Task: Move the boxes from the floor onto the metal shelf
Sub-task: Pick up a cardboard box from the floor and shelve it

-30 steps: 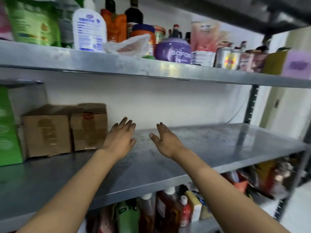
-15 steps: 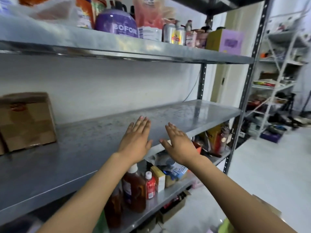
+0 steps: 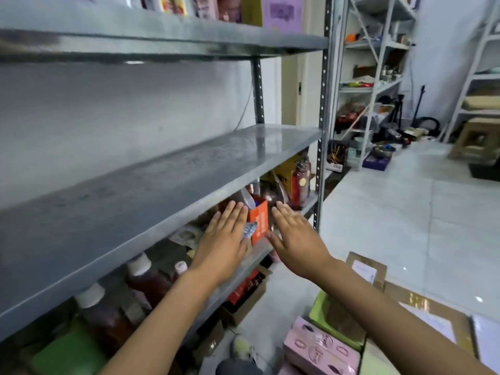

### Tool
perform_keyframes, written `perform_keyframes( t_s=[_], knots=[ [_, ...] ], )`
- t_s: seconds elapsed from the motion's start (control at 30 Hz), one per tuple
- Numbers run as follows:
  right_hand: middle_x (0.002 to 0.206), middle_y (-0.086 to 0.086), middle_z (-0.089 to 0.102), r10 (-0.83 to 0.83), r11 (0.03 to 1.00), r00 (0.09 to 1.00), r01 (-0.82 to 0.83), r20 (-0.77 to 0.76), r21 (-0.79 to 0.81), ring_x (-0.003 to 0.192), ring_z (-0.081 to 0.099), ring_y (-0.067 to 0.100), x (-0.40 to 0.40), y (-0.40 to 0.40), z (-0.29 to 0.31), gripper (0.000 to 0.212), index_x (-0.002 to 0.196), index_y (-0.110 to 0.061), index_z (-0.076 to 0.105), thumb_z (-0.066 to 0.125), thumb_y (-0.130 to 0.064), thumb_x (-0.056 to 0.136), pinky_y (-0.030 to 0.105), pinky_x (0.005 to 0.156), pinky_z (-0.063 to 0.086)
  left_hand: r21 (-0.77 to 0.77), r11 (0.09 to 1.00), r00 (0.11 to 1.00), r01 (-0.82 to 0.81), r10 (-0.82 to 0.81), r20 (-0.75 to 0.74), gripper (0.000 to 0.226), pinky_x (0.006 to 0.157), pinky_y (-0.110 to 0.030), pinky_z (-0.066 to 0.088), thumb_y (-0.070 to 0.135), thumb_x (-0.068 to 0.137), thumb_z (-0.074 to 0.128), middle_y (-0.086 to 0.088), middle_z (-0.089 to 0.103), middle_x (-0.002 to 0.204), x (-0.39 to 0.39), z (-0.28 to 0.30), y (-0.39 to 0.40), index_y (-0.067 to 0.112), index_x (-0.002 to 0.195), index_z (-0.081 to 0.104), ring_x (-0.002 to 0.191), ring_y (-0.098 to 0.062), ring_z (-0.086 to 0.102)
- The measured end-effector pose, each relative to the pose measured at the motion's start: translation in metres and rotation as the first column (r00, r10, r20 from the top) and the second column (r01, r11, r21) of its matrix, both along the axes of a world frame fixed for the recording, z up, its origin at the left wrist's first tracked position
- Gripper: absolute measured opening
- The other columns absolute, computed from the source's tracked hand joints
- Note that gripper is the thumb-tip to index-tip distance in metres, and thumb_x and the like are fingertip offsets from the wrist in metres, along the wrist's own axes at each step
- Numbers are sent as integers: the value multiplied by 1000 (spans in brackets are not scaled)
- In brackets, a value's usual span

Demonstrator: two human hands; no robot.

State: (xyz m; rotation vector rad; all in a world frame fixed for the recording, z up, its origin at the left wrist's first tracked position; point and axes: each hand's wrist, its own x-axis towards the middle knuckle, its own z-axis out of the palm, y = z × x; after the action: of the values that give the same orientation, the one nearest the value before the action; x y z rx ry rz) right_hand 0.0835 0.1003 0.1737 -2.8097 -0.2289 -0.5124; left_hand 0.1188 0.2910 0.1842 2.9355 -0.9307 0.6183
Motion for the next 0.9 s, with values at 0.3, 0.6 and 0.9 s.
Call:
perform_keyframes(
  t_s=[0.3,0.6,0.9],
  knots=[
    [164,5,8,-164,980,951,188,-261,69,151,6,16,-32,-84,-109,65,156,-13,11,27,-47,103,32,121,6,-32,995,973,93,-98,-211,64,121,-35,3,39,101,32,-3,7,161,-5,-89,-91,13,153,6,148,-16,-1],
    [163,8,12,-259,937,855,336,-449,100,151,9,20,-56,-127,-193,64,155,-11,16,32,-45,103,33,122,9,110,979,931,172,-124,-344,81,114,-30,-7,52,84,-8,-4,3,161,-14,-178,-141,10,153,2,148,-17,-4],
    [162,9,15,-369,858,749,502,-550,108,150,13,21,-72,-184,-233,60,155,-9,18,29,-39,104,32,120,12,195,960,881,200,-89,-465,59,120,-40,7,36,103,23,-5,3,161,3,-223,-175,11,153,4,148,-18,-4]
  ],
)
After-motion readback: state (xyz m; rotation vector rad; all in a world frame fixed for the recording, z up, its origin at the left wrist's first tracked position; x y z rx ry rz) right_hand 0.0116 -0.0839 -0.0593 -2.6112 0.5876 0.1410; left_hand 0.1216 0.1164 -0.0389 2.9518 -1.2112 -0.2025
